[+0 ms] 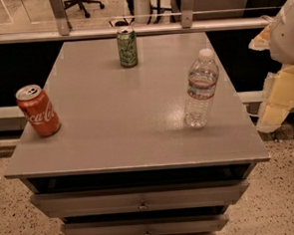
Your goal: Knock water bottle over
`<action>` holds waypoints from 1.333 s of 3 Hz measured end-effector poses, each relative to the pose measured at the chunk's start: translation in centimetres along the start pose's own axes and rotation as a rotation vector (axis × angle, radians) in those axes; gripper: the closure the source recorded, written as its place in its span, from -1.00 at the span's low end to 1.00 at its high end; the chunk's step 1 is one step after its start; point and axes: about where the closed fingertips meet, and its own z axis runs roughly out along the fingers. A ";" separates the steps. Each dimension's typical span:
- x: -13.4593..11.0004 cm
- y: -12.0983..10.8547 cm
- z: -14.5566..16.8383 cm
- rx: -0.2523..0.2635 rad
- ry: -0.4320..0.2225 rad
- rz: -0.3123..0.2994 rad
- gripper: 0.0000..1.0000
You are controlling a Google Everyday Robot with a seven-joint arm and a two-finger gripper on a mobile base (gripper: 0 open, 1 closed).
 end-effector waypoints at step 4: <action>-0.6 -3.6 7.4 -0.030 -0.450 0.083 -1.00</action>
Offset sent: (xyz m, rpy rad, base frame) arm 0.0171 -0.0046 -0.0136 0.1347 -0.0311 0.0431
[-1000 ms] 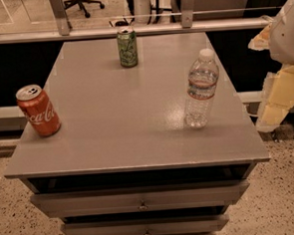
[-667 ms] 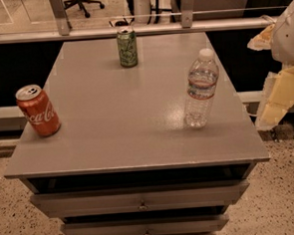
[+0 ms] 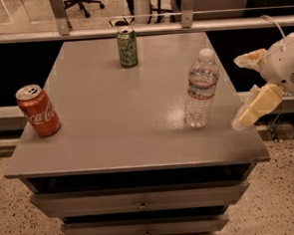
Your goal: Knock water bottle over
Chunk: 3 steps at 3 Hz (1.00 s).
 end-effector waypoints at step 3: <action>-2.4 0.0 9.8 -0.032 -0.304 0.138 -1.00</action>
Offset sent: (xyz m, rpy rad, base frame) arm 0.0443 0.0731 -0.0593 0.3718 -0.0100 -0.0366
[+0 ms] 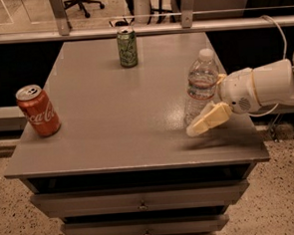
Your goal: Knock water bottle over
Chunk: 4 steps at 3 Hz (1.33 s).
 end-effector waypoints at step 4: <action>-6.9 1.4 15.0 -0.175 0.106 -0.174 -1.00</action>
Offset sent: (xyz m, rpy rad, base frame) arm 0.0305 0.1116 -0.0390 -0.0183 0.0224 0.1308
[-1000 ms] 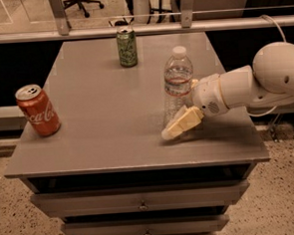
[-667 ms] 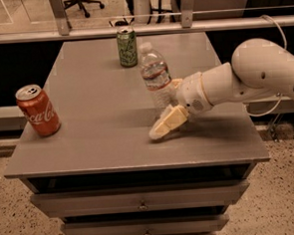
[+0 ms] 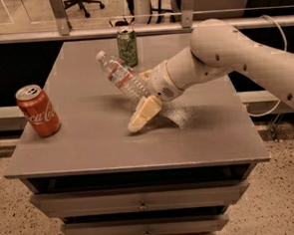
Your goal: Knock water bottle over
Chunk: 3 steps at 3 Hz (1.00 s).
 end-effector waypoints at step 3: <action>-3.9 -2.9 -0.3 0.005 0.076 -0.109 -1.00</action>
Offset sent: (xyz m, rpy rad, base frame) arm 0.0401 0.0224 0.0448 -0.1094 -0.0975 0.0734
